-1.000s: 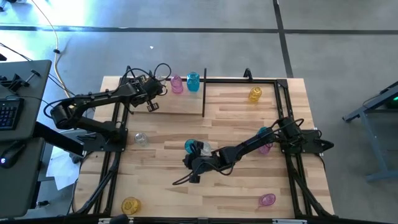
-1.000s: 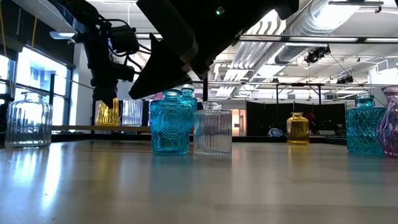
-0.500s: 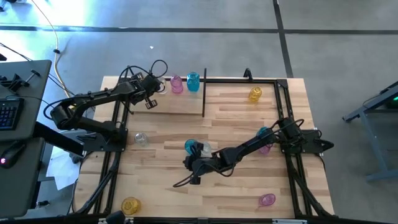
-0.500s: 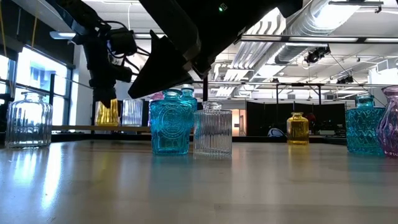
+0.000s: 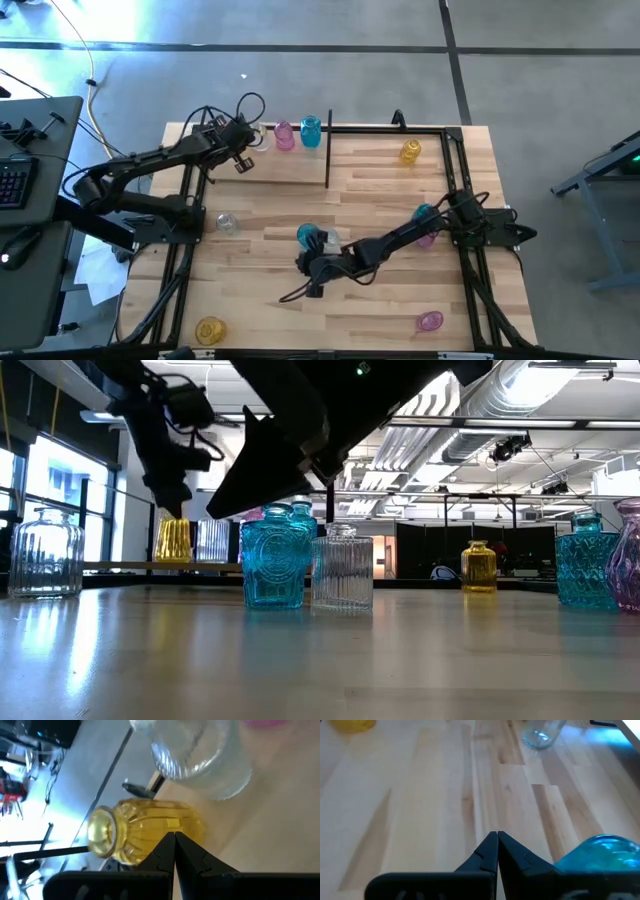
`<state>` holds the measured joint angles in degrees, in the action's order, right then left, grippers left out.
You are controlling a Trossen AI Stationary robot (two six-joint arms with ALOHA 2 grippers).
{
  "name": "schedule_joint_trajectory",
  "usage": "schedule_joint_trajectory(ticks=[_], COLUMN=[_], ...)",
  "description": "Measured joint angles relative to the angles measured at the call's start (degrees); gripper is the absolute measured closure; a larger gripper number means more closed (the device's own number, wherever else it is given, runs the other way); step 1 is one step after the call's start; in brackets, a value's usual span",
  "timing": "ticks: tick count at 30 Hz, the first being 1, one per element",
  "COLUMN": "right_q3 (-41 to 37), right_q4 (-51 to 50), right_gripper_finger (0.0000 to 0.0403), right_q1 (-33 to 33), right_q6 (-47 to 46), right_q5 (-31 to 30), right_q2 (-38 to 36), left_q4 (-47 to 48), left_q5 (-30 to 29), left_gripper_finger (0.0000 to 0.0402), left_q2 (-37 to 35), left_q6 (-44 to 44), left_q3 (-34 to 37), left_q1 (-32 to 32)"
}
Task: Sort vases onto shelf
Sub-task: Put the right blue flower vase aligned with the other blue flower vase on the shelf
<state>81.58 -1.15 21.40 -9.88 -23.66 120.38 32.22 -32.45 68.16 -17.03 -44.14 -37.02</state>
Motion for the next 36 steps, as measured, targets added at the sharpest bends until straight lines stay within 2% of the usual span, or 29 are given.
schedule_joint_trajectory(ticks=[4,6,11,14,21,25,29,32,36], right_q3=[0.0,0.0,0.0,0.0,-4.3,-4.7,-4.7,-4.7,-4.7], right_q4=[0.5,0.7,-0.5,0.1,15.7,17.0,13.9,8.2,0.8], right_gripper_finger=[0.0403,0.0403,0.0403,0.0403,0.0403,0.0403,0.0403,0.0402,0.0392], right_q1=[1.7,2.6,4.6,5.2,2.9,2.2,1.5,-0.3,-3.3], right_q6=[2.4,3.6,6.9,8.2,11.4,14.1,13.9,10.5,10.8], right_q5=[0.0,0.0,0.1,2.0,10.4,10.1,6.0,-0.8,-7.4], right_q2=[0.0,0.0,0.0,0.0,0.3,-0.4,-4.7,-9.6,-14.7], left_q4=[0.9,0.9,-2.4,-10.8,-37.4,-47.1,-52.3,-52.6,-63.4], left_q5=[1.0,3.4,7.3,11.0,29.1,31.7,31.8,31.8,34.8], left_gripper_finger=[0.0401,0.0401,0.0401,0.0401,0.0401,0.0401,0.0401,0.0401,0.0401], left_q2=[-6.0,-9.2,-16.2,-20.0,-25.8,-26.7,-26.6,-26.6,-26.6], left_q6=[4.2,7.0,12.8,13.8,11.1,9.4,10.3,9.9,10.8], left_q3=[0.1,0.5,4.8,11.2,25.3,28.7,30.4,30.5,33.1], left_q1=[4.4,7.2,16.6,21.5,25.6,26.7,27.0,27.0,27.0])
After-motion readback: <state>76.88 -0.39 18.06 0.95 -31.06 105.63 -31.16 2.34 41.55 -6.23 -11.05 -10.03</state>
